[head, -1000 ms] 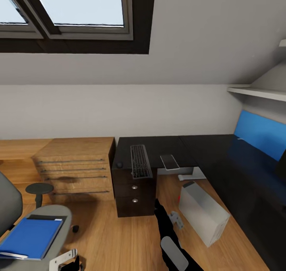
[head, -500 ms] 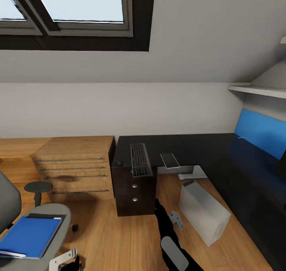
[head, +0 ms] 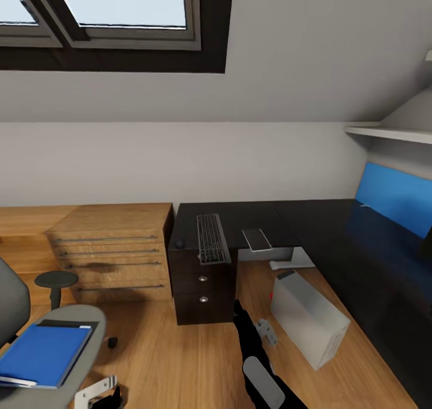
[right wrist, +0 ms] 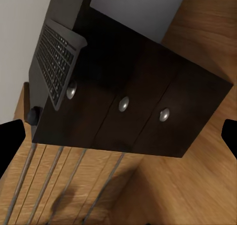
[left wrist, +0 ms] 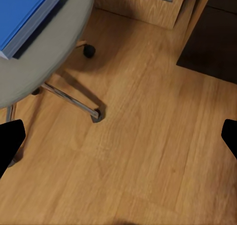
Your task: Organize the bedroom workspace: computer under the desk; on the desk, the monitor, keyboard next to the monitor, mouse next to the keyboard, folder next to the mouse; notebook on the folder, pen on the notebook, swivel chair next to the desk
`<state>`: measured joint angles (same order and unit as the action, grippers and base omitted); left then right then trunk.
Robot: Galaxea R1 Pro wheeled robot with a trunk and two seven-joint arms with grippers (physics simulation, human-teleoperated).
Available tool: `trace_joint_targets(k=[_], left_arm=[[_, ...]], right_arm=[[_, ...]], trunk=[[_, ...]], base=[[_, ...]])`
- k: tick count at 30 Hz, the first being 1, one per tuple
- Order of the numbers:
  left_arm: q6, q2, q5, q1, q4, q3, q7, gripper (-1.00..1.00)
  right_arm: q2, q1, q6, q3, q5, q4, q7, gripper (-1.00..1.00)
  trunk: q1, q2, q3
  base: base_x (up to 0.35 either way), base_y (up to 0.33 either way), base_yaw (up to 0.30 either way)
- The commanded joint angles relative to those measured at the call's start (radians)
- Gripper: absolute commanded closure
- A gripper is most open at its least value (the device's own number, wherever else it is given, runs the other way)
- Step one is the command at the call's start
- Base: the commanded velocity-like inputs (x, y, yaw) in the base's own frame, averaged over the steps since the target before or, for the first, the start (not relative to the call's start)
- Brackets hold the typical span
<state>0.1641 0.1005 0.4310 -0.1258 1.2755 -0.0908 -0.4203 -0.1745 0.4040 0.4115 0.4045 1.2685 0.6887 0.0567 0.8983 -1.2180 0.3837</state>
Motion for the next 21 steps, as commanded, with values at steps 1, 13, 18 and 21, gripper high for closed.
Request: trace_joint_targets(k=[1,13,18,21], left_arm=[[0.003,0.001,0.006,0.000,0.002,-0.003,-0.008,-1.00],[0.003,0.001,0.006,0.000,0.002,-0.003,-0.008,-1.00],[0.003,0.001,0.006,0.000,0.002,-0.003,-0.008,-1.00],[0.003,0.001,0.006,0.000,0.002,-0.003,-0.008,-1.00]], right_arm=[[0.000,0.001,0.006,0.004,0.003,0.001,0.001,-1.00],[0.000,0.001,0.002,0.006,0.080,-0.023,-0.330,-1.00],[0.000,0.001,0.000,0.007,0.128,-0.028,-0.365,-1.00],[0.000,0.001,0.000,0.007,0.131,-0.028,-0.366,-1.00]], trunk=[[0.004,-0.008,0.004],[0.050,-0.092,0.042],[0.069,-0.127,0.057],[0.081,-0.148,0.067]], base=[[0.000,0.000,0.000],[0.000,0.000,0.000],[0.000,0.000,0.000],[0.000,0.000,0.000]])
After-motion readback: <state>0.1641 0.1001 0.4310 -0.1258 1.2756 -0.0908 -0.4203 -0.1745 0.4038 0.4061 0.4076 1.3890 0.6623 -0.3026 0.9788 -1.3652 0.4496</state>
